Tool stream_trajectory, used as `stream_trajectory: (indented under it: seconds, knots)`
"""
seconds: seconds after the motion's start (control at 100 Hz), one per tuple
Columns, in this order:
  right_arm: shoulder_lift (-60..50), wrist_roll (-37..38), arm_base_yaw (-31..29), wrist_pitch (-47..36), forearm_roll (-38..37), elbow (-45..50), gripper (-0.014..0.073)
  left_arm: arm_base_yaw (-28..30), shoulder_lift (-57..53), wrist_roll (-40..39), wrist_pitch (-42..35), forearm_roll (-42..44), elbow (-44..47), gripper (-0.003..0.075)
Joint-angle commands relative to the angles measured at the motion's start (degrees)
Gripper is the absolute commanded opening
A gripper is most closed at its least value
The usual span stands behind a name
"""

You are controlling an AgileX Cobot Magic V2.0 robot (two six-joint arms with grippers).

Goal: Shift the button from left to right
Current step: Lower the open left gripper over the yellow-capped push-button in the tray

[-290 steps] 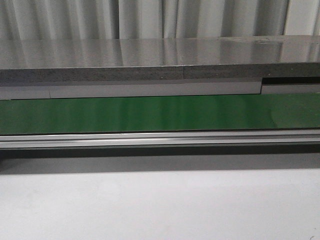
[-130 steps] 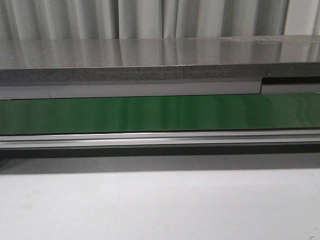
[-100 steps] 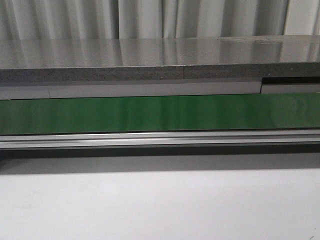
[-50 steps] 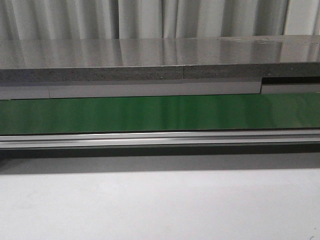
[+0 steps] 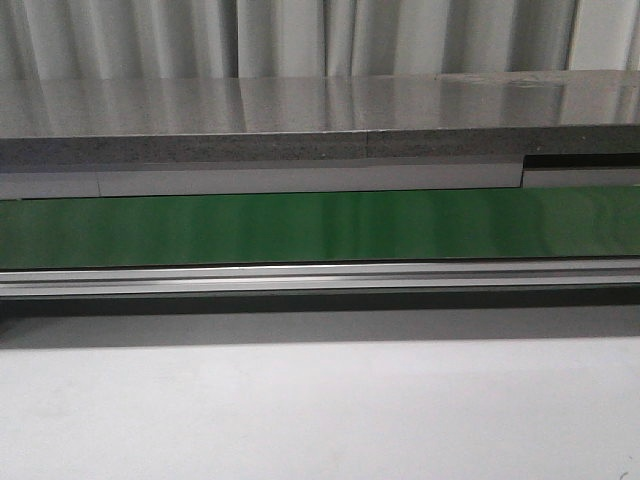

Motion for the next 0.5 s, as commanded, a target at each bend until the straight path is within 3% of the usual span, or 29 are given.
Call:
stream_trajectory:
  seconds: [0.0,0.25,0.49]
  knots:
    - [-1.2,0.0,0.1,-4.7,-0.5,-0.9,-0.0068,-0.5,0.2,-0.5,-2.6,-0.6,-2.2,0.0658]
    - [-1.2,0.0,0.1,-4.7,-0.5,-0.9,-0.0068,0.4,1.1,-0.5,-1.7,1.0,-4.4,0.0658]
    - [-1.2,0.0,0.1,-4.7,-0.5,-0.9,-0.0068,8.0,9.6,-0.3,-1.0,2.2,-11.2,0.0654]
